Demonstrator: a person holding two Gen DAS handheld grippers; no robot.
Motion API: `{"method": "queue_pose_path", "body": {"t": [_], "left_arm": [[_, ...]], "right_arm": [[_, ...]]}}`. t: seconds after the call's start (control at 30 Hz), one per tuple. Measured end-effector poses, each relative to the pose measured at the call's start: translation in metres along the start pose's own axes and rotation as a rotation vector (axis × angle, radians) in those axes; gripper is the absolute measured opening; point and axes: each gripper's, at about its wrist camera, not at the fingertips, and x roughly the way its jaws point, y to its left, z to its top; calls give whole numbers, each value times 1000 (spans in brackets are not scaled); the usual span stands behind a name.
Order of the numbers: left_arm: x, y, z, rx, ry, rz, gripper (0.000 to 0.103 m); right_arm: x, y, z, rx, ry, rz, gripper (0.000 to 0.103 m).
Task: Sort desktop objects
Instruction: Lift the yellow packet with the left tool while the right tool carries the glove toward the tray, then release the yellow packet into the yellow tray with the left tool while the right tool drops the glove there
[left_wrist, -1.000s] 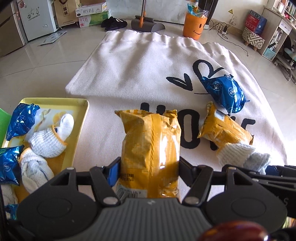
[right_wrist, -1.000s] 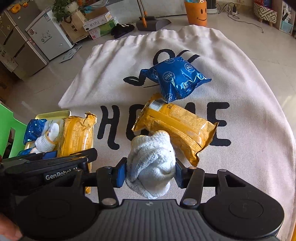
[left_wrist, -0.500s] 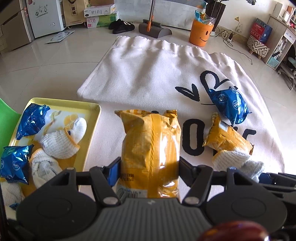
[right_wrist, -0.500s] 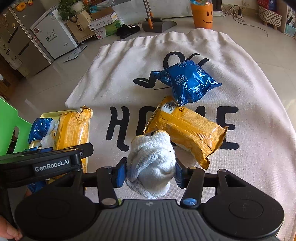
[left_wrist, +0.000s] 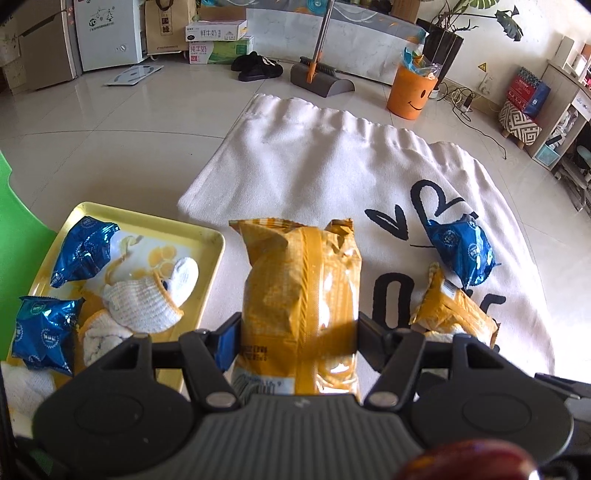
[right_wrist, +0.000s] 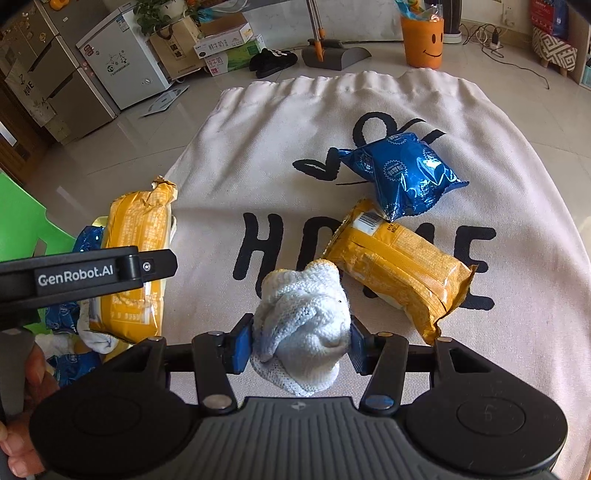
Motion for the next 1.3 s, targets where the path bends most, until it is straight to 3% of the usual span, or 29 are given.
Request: {"method": "queue_pose_path", "body": {"t": [0.4,0.9,1.07,1.2,1.3], "left_arm": [[-19,57,26,-107,-50,50,63],[-44,163,44,-337,-116,154,62],[-49,183,44,-367,-121,180,62],[-54,194,42,-396,-126,189,62],[-56,200,41,-405,-131,191,62]], "right_arm": [[2,39,4,-51,-6,74,52],[26,126,3,-92,41,289,52],[51,156,-11,-59,140,394,52],[63,181,-16,-83,124,408,52],[74,193,-15,-23,110,446,52]]}}
